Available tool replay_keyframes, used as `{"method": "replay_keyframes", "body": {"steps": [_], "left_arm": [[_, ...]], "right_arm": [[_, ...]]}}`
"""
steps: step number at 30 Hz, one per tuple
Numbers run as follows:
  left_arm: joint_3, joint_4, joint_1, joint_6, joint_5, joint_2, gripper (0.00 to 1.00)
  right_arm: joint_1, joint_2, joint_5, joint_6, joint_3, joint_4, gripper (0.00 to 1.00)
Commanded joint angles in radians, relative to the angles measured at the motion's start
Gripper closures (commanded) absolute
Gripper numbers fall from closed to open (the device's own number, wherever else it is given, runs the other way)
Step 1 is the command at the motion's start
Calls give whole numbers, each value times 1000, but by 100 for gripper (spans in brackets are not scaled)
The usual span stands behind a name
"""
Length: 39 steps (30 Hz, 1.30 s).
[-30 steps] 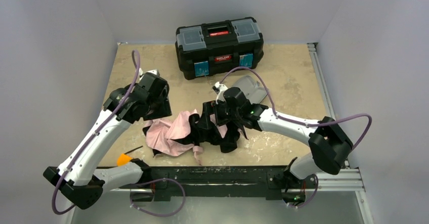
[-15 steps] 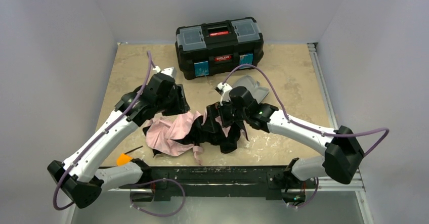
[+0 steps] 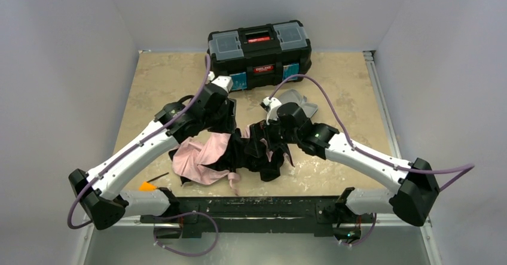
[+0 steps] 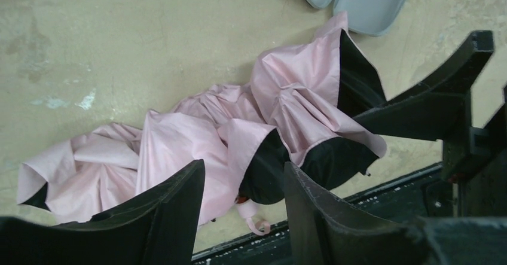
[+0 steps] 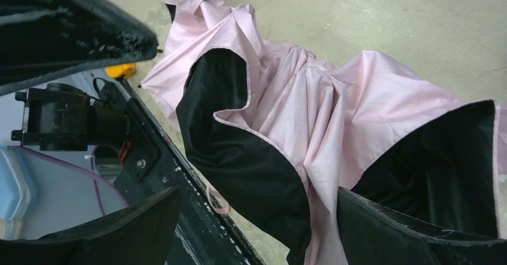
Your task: Put away the umbrella
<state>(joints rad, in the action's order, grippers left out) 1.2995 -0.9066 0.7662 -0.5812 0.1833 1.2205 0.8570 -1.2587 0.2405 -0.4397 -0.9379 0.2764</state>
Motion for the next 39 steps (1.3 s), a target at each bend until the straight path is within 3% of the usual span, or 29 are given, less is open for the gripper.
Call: {"method": "replay_keyframes", "body": {"steps": [1, 17, 25, 31, 39], "left_arm": [[78, -34, 21, 74, 136, 69, 51], [76, 14, 37, 100, 119, 196, 63], [91, 35, 112, 106, 127, 212, 48], [111, 19, 121, 95, 192, 254, 50], [145, 4, 121, 97, 282, 287, 58]], "right_arm": [[1, 54, -56, 14, -47, 28, 1], [-13, 124, -82, 16, -46, 69, 1], [-74, 168, -113, -8, -26, 89, 1], [-147, 210, -72, -10, -1, 92, 1], [-154, 225, -60, -12, 9, 91, 1]]}}
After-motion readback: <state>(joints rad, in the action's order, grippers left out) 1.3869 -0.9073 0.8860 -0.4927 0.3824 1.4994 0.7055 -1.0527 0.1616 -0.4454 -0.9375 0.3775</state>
